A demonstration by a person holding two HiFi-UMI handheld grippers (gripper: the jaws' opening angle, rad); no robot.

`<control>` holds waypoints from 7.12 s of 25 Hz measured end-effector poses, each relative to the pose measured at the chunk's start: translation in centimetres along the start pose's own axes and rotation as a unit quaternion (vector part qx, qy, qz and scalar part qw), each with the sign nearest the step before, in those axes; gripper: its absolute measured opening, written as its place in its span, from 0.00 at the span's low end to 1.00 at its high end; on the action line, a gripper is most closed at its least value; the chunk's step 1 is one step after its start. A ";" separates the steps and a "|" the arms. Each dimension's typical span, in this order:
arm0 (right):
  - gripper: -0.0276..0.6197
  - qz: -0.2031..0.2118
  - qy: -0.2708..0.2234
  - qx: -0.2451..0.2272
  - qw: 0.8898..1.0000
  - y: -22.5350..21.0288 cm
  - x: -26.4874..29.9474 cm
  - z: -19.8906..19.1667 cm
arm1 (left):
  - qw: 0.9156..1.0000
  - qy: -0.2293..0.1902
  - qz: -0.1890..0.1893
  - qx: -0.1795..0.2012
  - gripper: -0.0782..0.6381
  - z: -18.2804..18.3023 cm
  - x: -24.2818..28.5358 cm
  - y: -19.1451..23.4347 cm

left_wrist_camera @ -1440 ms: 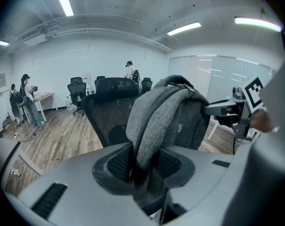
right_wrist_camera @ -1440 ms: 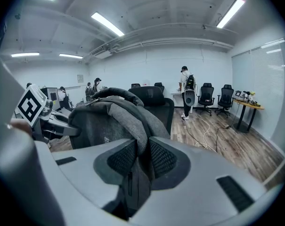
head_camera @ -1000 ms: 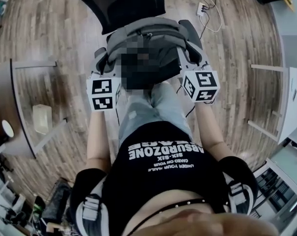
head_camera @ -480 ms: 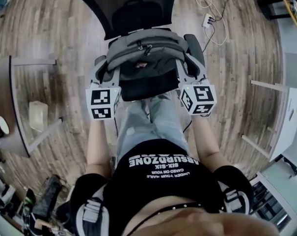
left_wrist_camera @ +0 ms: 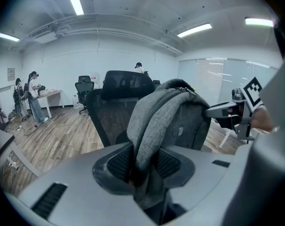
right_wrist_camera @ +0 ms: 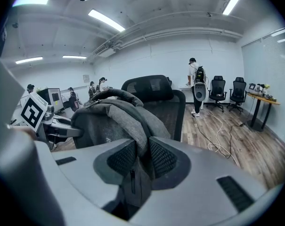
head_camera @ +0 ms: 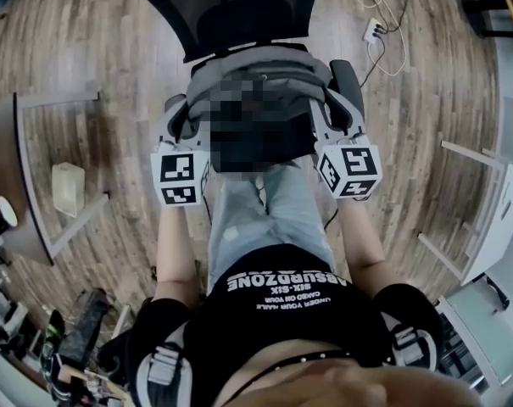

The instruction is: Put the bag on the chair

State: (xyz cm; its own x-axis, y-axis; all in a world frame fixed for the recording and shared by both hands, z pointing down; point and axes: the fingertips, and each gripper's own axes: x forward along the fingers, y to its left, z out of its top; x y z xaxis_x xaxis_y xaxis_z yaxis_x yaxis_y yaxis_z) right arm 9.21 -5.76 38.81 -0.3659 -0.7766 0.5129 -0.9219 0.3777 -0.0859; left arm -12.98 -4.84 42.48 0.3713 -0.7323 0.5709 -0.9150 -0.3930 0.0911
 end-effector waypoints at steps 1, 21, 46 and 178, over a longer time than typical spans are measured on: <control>0.19 0.001 0.002 0.000 1.000 -0.2 0.5 0.0 | 1.000 0.001 0.001 -0.001 0.28 0.0 0.5 0.1; 0.19 0.017 0.025 0.002 1.000 -3.8 7.7 -0.3 | 0.999 0.032 0.032 -0.013 0.28 -0.6 7.2 2.2; 0.19 0.030 0.041 -0.007 0.999 -5.7 12.8 -1.2 | 0.997 0.048 0.052 -0.029 0.28 -2.2 12.2 3.8; 0.18 -0.040 0.006 -0.118 0.992 -8.2 29.0 -2.5 | 0.987 0.032 0.107 -0.112 0.29 -3.8 25.2 12.2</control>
State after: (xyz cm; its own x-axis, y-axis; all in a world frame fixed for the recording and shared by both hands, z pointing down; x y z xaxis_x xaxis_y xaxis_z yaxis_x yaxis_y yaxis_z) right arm 6.44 -30.12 56.54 -0.2903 -0.8027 0.5209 -0.8917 0.4245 0.1572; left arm -15.39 -25.95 61.10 0.1611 -0.7456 0.6466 -0.9861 -0.0942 0.1371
